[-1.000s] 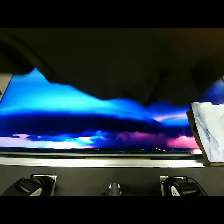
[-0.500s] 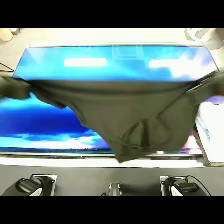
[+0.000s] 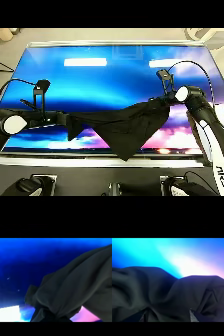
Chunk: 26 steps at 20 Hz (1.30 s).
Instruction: Fold the shirts.
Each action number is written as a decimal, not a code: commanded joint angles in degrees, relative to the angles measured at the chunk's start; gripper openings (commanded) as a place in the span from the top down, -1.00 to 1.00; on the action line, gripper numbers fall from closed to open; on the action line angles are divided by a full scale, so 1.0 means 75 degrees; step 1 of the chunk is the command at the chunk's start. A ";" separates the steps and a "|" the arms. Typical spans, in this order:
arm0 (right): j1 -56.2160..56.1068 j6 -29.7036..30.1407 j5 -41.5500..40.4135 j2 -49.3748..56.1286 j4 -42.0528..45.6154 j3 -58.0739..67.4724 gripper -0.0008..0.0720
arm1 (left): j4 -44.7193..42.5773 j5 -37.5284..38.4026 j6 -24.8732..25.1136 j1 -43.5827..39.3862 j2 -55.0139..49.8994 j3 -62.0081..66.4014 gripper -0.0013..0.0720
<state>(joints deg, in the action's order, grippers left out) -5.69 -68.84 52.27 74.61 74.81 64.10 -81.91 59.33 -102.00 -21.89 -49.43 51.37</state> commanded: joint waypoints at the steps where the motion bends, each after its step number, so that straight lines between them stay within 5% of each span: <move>1: 0.0003 0.1276 0.1868 -0.0114 -0.0490 0.0533 -0.51 | 0.0152 -0.0402 0.0000 0.0073 -0.0020 -0.0131 0.90; 4: 0.0000 0.1603 0.4421 -0.0624 -0.0525 -0.0047 -0.59 | 0.0152 -0.0402 0.0230 0.0259 -0.0017 -0.0131 0.90; 6: 0.0000 0.1475 0.4572 -0.1341 -0.0915 -0.1816 -0.60 | 0.0152 -0.0399 0.0350 0.0338 -0.0017 -0.0134 0.90; 8: 0.0000 0.1040 0.3867 -0.2098 -0.1862 -0.3756 -0.94 | 0.0154 -0.0379 0.0399 0.0335 -0.0017 -0.0134 0.90; 13: -0.0023 0.0431 0.1405 -0.2477 -0.4170 -0.5989 -0.94 | 0.0160 -0.0379 0.0399 0.0318 -0.0017 -0.0134 0.90; 21: -0.1198 0.0443 -0.0472 -0.1801 -0.5700 -0.6100 -0.91 | 0.0271 -0.0382 0.0396 0.0318 -0.0015 -0.0134 0.90; 23: -0.1763 0.0510 -0.1145 -0.1588 -0.5933 -0.6030 -0.73 | 0.0271 -0.0379 0.0396 0.0318 -0.0006 -0.0131 0.90; 24: -0.1856 0.0536 -0.1483 -0.1594 -0.6018 -0.5963 -0.44 | 0.0271 -0.0379 0.0396 0.0318 0.0017 -0.0131 0.90; 25: -0.1839 0.0644 -0.1574 -0.1594 -0.6038 -0.5826 0.04 | 0.0271 -0.0379 0.0396 0.0321 0.0044 -0.0111 0.90; 26: -0.1839 0.0906 -0.1600 -0.1617 -0.6021 -0.5581 0.95 | 0.0268 -0.0379 0.0405 0.0321 0.0079 0.0003 0.90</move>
<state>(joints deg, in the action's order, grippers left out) -17.32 -64.47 44.77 61.98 32.91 19.94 -79.90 56.53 -99.02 -19.55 -49.25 50.65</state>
